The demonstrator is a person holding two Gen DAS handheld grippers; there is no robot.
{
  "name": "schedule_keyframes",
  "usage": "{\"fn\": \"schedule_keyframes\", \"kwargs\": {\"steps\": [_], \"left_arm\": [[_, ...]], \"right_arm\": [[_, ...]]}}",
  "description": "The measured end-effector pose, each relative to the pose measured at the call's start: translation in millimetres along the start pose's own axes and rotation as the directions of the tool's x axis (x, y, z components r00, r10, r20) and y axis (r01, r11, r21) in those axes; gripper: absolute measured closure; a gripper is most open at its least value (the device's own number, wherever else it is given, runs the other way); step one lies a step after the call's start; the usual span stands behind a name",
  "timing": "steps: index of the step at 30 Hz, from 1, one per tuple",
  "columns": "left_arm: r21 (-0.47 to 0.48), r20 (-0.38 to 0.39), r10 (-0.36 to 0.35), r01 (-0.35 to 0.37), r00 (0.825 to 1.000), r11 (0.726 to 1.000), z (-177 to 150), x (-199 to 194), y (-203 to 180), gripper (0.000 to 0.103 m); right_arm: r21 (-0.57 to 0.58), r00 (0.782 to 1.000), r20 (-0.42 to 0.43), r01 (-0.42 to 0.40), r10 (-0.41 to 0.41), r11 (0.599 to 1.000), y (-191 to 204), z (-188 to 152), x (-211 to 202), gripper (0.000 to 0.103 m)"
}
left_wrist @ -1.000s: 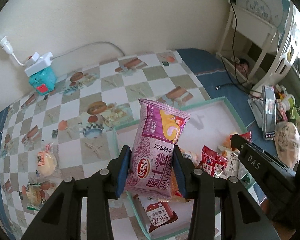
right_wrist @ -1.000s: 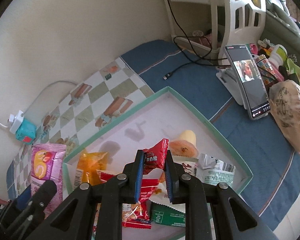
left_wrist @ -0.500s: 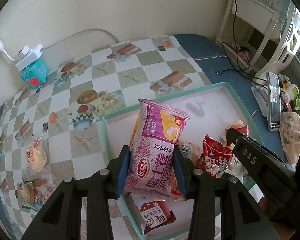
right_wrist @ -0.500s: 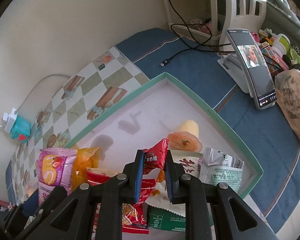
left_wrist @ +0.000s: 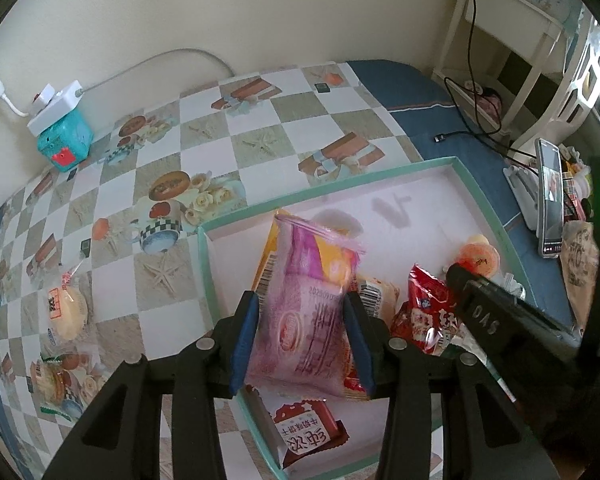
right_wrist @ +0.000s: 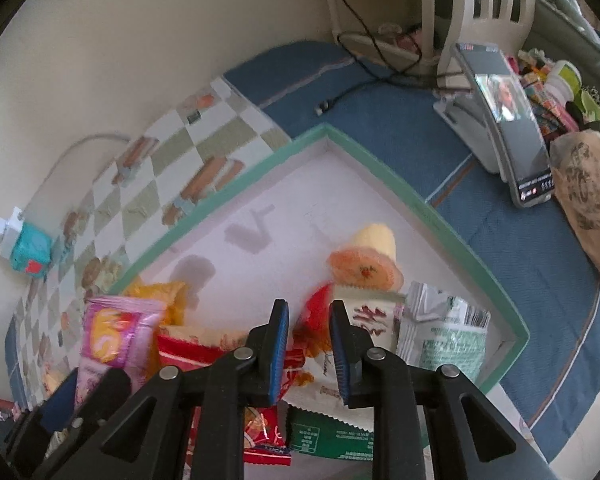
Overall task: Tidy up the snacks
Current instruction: 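Lower both snacks into the tray and open both tools, then withdraw both tools from the tray toward the bun and biscuit pack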
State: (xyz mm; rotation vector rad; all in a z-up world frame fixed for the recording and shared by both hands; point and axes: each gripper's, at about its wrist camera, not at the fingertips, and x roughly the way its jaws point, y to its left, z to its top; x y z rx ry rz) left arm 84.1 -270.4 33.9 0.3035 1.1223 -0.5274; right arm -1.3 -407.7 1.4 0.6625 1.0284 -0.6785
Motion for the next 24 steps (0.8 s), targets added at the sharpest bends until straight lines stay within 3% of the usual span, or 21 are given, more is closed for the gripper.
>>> {"fn": "schedule_keyframes", "kwargs": {"steps": [3,9,12,14,16,17,20,24], "left_arm": [[-0.004,-0.001,0.005,-0.005,1.000,1.000,0.1,-0.4,0.6,0.049],[-0.013,0.004,0.013,-0.013,1.000,1.000,1.5,-5.0,4.2,0.047],[-0.023,0.010,0.017,-0.016,1.000,1.000,2.4,-9.3,9.7,0.047],[-0.040,0.015,0.026,-0.025,1.000,0.999,3.7,-12.4,16.2,0.046],[-0.060,0.021,0.042,-0.041,0.999,0.997,4.6,-15.3,24.2,0.029],[-0.075,0.030,0.052,-0.050,0.998,0.996,5.0,-17.1,29.3,0.026],[-0.130,0.044,0.085,-0.079,0.995,0.988,5.7,-20.9,47.5,0.025],[-0.213,0.044,0.114,-0.102,0.992,0.972,4.2,-21.5,75.7,0.018]], "right_arm": [[0.006,1.000,-0.018,0.011,-0.011,1.000,-1.8,-1.6,4.3,0.078],[-0.006,1.000,-0.011,0.018,-0.018,1.000,-1.9,-1.0,-1.4,0.078],[-0.010,1.000,-0.004,0.026,-0.026,1.000,-1.3,0.8,-5.8,0.063],[-0.008,0.999,0.012,0.035,-0.035,0.999,-1.4,2.1,-12.1,0.040],[-0.016,0.998,0.030,0.049,-0.049,0.999,-0.9,3.5,-18.6,0.032],[-0.025,0.998,0.037,0.056,-0.055,0.998,0.3,4.0,-20.9,0.029],[-0.060,0.995,0.052,0.087,-0.084,0.994,6.0,3.8,-25.6,0.017],[-0.099,0.993,0.070,0.105,-0.098,0.989,15.1,1.6,-29.7,0.009]]}}
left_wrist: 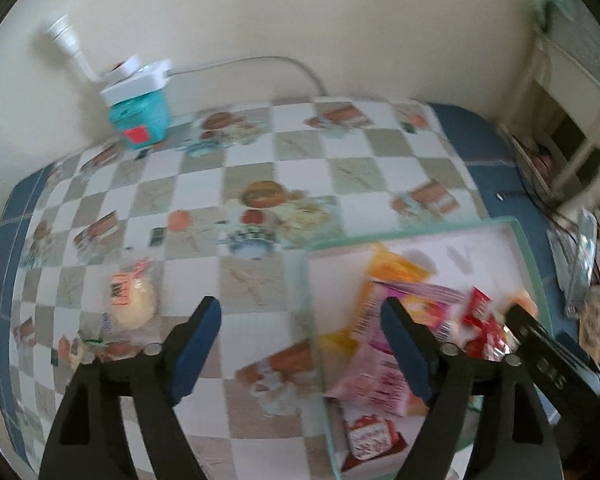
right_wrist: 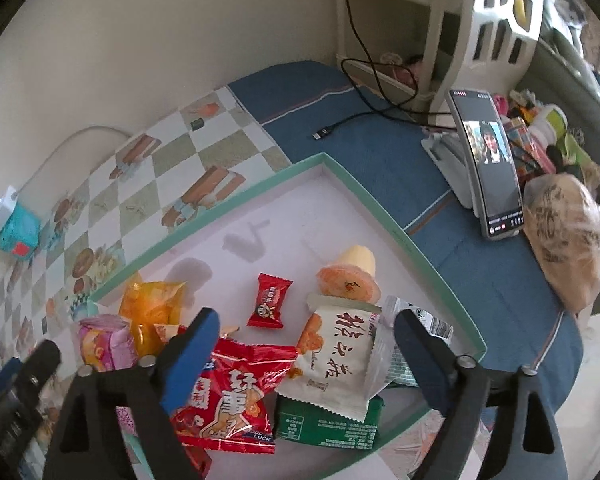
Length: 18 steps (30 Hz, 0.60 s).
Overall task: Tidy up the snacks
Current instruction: 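Withdraw both tools from the tray toward the bun and biscuit pack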
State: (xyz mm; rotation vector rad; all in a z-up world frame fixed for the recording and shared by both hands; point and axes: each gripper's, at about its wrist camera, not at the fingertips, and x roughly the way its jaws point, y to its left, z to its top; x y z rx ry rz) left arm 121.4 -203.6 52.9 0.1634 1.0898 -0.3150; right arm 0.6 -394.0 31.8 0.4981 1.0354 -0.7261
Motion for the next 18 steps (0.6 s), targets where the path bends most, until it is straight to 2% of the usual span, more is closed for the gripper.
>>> {"fn": "schedule_keyframes", "kwargs": {"steps": [2,5,7,11,14,18], "left_arm": [[-0.043,-0.002,0.017,-0.018,1.000,0.999,0.5,2.8,14.7,0.018],[-0.099,-0.011,0.038,-0.039,0.999,0.994,0.3,7.8,34.6,0.015],[-0.134,-0.012,0.052,-0.053,0.999,0.990,-0.5,10.0,47.4,0.008],[-0.203,-0.013,0.086,-0.086,0.996,0.975,-2.5,10.6,75.4,0.008],[-0.257,-0.018,0.113,-0.113,0.993,0.960,-4.8,9.5,99.2,0.001],[-0.303,-0.019,0.143,-0.142,0.990,0.942,-9.3,3.9,127.5,0.000]], "right_arm": [[-0.016,1.000,0.008,0.003,-0.003,1.000,4.1,-0.8,-2.0,0.000],[-0.041,1.000,0.024,0.008,-0.007,0.999,12.4,-3.2,-6.0,0.000],[-0.049,1.000,0.026,0.005,-0.004,0.999,17.2,-5.0,-7.7,0.000],[-0.058,1.000,0.017,-0.017,0.018,0.998,28.5,-12.5,-10.6,0.000],[-0.094,0.999,0.024,-0.019,0.021,0.995,41.5,-19.5,-15.6,0.000],[-0.146,0.999,0.031,-0.025,0.030,0.989,61.5,-30.5,-23.2,0.000]]}}
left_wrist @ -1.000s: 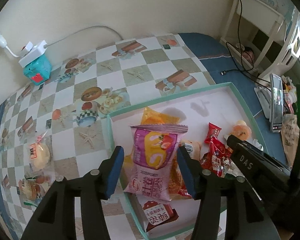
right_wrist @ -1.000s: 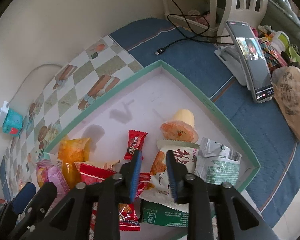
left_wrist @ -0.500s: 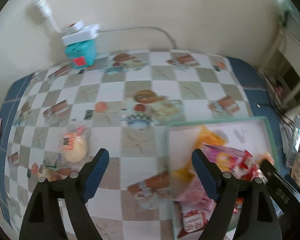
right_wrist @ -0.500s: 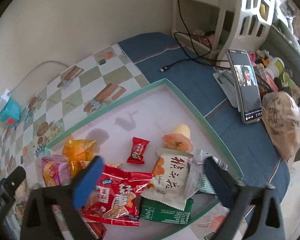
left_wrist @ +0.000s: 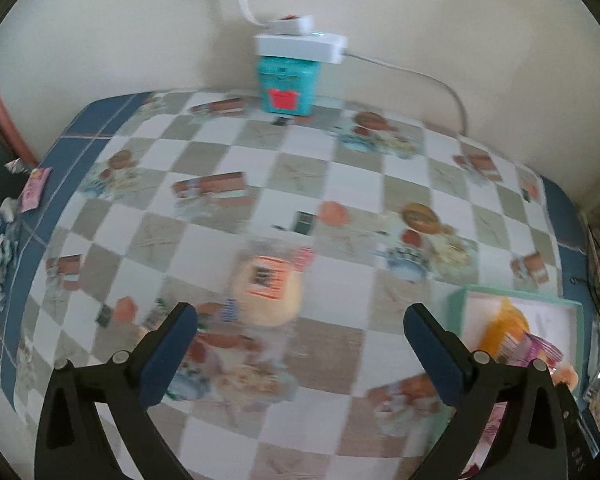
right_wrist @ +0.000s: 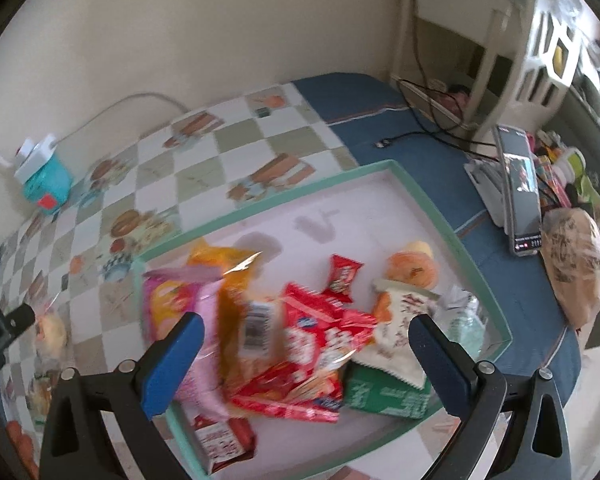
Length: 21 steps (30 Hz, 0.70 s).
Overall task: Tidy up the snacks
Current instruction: 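Withdraw both tools from the tray toward the bun and biscuit pack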
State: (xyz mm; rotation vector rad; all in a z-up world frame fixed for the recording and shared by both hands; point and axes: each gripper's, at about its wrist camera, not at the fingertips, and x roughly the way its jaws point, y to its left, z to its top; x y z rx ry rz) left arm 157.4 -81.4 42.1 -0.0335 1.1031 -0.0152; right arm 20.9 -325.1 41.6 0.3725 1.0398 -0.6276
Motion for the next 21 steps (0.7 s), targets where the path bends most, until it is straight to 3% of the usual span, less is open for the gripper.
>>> {"fn": "schedule_keyframes", "kwargs": {"steps": [11,21], "left_arm": [[-0.112,0.000,0.034,-0.033,0.999,0.993,5.8,-9.8,78.1,0.000],[-0.233,-0.012,0.062,-0.063,0.998,0.970,-2.2,-14.4,151.4,0.000]], "right_arm": [[-0.118,0.999,0.014,-0.039,0.041,0.992,60.4,-20.0,-17.4,0.000],[-0.198,0.995,0.011,-0.099,0.104,0.975,114.2,-34.1,-29.2,0.000]]}}
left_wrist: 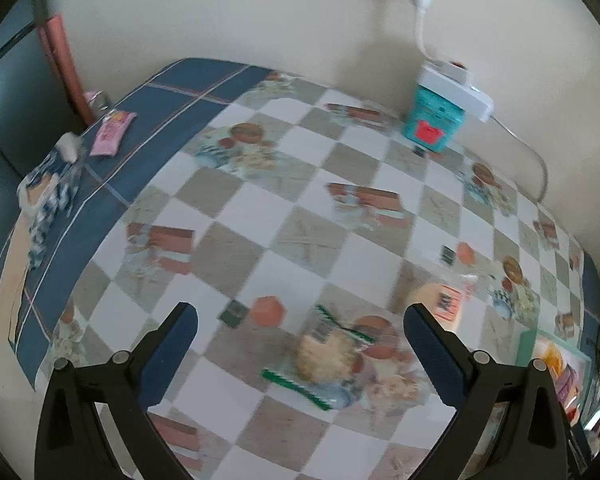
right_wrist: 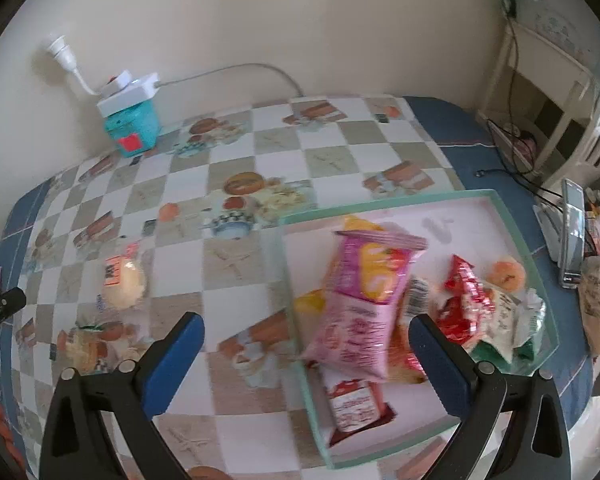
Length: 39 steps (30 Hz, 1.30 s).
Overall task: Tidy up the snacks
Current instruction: 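Withdraw both tools from the tray toward the bun and biscuit pack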
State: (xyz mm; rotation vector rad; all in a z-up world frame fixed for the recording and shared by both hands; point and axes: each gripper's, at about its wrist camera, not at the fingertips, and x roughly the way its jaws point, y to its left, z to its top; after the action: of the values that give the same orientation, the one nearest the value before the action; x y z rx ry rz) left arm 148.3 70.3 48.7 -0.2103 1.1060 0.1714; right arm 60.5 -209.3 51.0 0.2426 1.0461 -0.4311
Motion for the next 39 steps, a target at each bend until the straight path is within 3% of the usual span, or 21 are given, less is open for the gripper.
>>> {"fn": "schedule_keyframes", "kwargs": {"steps": [15,23,39], "left_arm": [[-0.117,-0.042,0.001,-0.006,0.999,0.993,-4.7,12.2,63.7,0.000],[-0.091,-0.111,-0.043,0.033,0.993,0.995,-12.5,33.5,53.7,0.000],[-0.021,-0.222,-0.065,0.062,0.973,0.998,-26.1,68.0,22.1,0.000]], "right_arm": [[-0.095,0.993,-0.047,-0.109,0.105,0.989,80.4,-15.3,7.5,0.000],[-0.143,0.990,-0.094,-0.122,0.109,0.982,100.0,-24.2,27.1,0.000],[-0.132,0.985,-0.169,-0.070,0.047,0.989,88.9,-28.2,62.8,0.000]]}}
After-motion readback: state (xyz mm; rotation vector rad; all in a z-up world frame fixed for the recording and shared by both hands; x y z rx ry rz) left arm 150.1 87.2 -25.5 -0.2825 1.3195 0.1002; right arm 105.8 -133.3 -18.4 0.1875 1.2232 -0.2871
